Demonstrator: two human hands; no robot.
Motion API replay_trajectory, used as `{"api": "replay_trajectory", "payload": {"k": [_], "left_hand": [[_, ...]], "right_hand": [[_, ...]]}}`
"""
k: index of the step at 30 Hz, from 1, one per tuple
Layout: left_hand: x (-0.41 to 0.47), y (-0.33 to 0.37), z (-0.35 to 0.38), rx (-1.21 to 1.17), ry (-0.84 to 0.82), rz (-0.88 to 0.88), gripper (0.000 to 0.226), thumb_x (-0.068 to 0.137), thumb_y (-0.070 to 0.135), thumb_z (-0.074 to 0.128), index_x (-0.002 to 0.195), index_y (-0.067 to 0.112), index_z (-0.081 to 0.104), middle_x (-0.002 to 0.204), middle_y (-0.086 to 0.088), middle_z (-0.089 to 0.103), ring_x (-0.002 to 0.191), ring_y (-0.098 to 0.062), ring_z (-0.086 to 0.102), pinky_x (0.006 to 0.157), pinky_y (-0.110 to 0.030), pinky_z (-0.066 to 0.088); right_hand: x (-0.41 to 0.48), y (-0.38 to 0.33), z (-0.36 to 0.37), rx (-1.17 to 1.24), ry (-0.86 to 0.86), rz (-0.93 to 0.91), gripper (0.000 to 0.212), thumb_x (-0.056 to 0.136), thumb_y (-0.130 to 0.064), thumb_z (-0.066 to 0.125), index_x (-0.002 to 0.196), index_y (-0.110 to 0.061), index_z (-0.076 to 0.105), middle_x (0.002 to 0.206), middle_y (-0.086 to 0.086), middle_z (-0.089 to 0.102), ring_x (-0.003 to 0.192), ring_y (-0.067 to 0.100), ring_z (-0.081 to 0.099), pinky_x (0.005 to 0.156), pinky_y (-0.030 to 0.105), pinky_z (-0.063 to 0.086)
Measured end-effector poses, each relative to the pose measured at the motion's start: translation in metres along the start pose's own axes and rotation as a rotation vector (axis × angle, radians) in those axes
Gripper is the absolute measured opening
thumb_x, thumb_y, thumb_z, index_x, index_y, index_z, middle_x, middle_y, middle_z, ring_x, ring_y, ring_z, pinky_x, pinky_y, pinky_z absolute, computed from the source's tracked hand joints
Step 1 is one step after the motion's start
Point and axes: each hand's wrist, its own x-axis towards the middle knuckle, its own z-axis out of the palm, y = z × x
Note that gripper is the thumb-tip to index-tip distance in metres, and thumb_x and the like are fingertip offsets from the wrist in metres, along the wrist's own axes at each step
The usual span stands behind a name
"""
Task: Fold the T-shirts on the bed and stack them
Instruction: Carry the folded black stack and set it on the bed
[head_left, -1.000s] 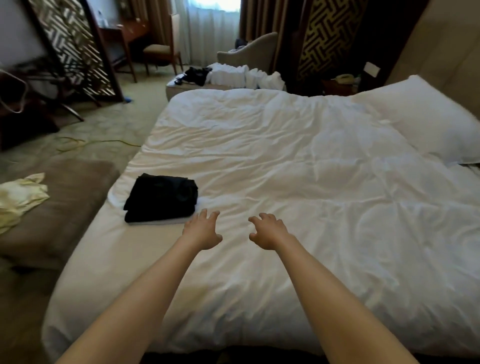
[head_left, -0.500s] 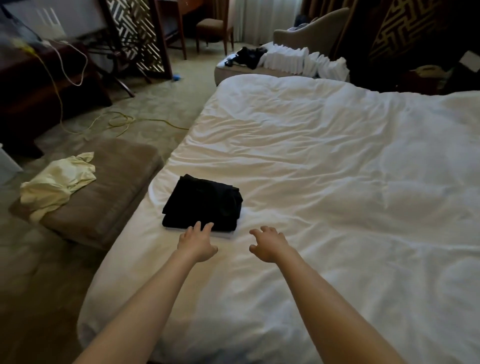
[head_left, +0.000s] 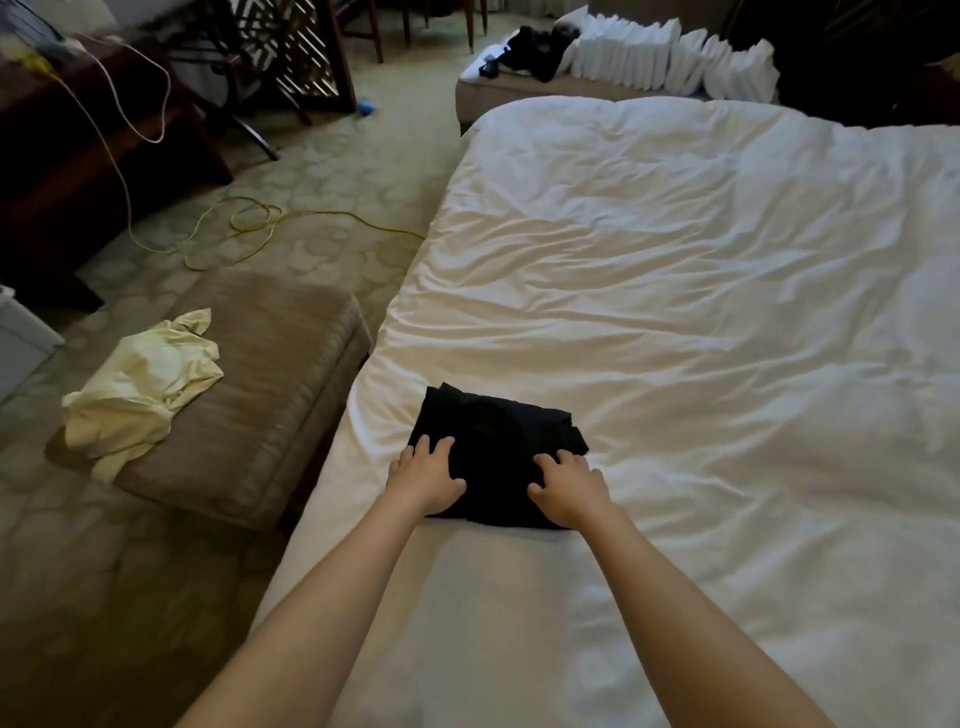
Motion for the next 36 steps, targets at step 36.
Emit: {"api": "replay_trajectory", "payload": {"k": [36], "left_hand": [[0.184, -0.083, 0.025, -1.056, -0.637, -0.2, 0.065, 0.063, 0.043, 0.08, 0.116, 0.013, 0.057, 0.114, -0.008, 0.066, 0.106, -0.026, 0.062, 0.097, -0.037, 0.046]], "right_hand": [[0.124, 0.049, 0.047, 1.411, -0.179, 0.516, 0.038, 0.077, -0.021, 0.075, 0.111, -0.011, 0.061, 0.103, 0.009, 0.069, 0.091, 0.024, 0.066, 0.068, 0.029, 0.053]]}}
